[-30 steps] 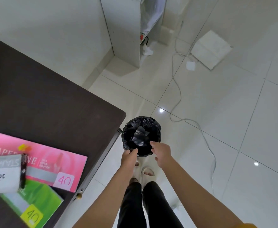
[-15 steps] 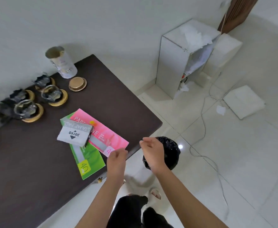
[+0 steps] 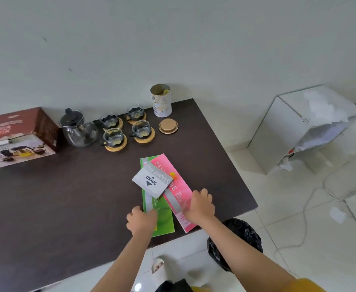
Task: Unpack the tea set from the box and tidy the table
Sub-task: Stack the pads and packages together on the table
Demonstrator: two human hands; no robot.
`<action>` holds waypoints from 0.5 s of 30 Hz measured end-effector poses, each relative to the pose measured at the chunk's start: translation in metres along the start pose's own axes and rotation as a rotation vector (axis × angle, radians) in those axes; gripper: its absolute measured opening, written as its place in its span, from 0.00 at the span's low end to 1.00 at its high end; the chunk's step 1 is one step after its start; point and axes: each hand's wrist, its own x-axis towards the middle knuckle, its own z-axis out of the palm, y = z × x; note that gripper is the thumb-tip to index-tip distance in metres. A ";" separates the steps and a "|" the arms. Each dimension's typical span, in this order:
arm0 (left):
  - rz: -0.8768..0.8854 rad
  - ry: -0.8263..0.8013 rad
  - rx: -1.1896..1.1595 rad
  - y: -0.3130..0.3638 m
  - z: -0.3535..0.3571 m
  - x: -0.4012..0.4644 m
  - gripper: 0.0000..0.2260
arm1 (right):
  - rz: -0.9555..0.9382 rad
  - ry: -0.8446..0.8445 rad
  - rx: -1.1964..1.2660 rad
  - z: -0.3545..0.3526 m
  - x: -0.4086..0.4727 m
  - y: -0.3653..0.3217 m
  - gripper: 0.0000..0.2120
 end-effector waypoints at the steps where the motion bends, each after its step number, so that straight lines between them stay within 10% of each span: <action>1: 0.003 -0.020 0.006 -0.001 0.001 0.004 0.25 | 0.002 -0.009 -0.009 0.001 0.002 -0.002 0.19; 15: 0.088 -0.105 -0.087 -0.008 0.007 0.014 0.20 | -0.106 -0.282 0.285 0.012 0.003 -0.024 0.21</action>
